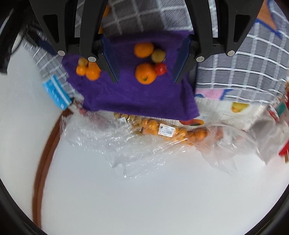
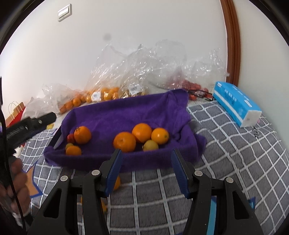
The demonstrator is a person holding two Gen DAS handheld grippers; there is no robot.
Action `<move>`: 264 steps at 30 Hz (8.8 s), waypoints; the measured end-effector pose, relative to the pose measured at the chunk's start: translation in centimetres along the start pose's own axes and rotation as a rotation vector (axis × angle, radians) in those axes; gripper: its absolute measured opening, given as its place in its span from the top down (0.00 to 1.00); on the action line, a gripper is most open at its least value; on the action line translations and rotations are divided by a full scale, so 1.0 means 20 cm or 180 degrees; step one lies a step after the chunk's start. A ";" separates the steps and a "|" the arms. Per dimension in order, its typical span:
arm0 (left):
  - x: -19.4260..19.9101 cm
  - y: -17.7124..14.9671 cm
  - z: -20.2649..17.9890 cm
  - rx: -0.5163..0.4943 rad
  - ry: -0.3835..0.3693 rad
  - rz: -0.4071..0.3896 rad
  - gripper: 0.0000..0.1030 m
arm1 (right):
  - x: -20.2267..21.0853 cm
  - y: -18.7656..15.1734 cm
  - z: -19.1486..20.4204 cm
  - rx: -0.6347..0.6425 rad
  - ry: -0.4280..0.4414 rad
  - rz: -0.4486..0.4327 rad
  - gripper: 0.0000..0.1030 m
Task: Organize fruits
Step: 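Lift both grippers off the towel and move them back over the bedspread, then move the right gripper toward an oval orange on the bedspread, then grasp the oval orange with the right gripper and lift it, then carry the oval orange with the right gripper while the left gripper approaches a round orange, then grasp the round orange with the left gripper while the right gripper holds the oval orange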
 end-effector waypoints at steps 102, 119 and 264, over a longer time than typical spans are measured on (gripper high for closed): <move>0.05 -0.47 0.29 0.0102 0.0268 0.0740 0.43 | -0.10 -0.24 0.26 0.0282 0.0389 0.0551 0.65; 0.07 -0.46 0.30 0.0227 0.0177 0.0695 0.43 | -0.01 -0.25 0.36 0.0428 0.0611 0.0384 0.44; 0.02 -0.37 -0.13 0.0254 -0.0192 0.0941 0.69 | 0.06 -0.16 -0.17 0.0012 0.0013 0.0397 0.65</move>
Point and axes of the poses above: each gripper's, at about its wrist camera, not at the fingertips, and x roughly against the way its jaws point, z to its left, y to its top, the point moved 5 cm from there along -x, roughly the way its jaws point, and after that the axes turned 12 degrees about -y, right-handed, at the moved point
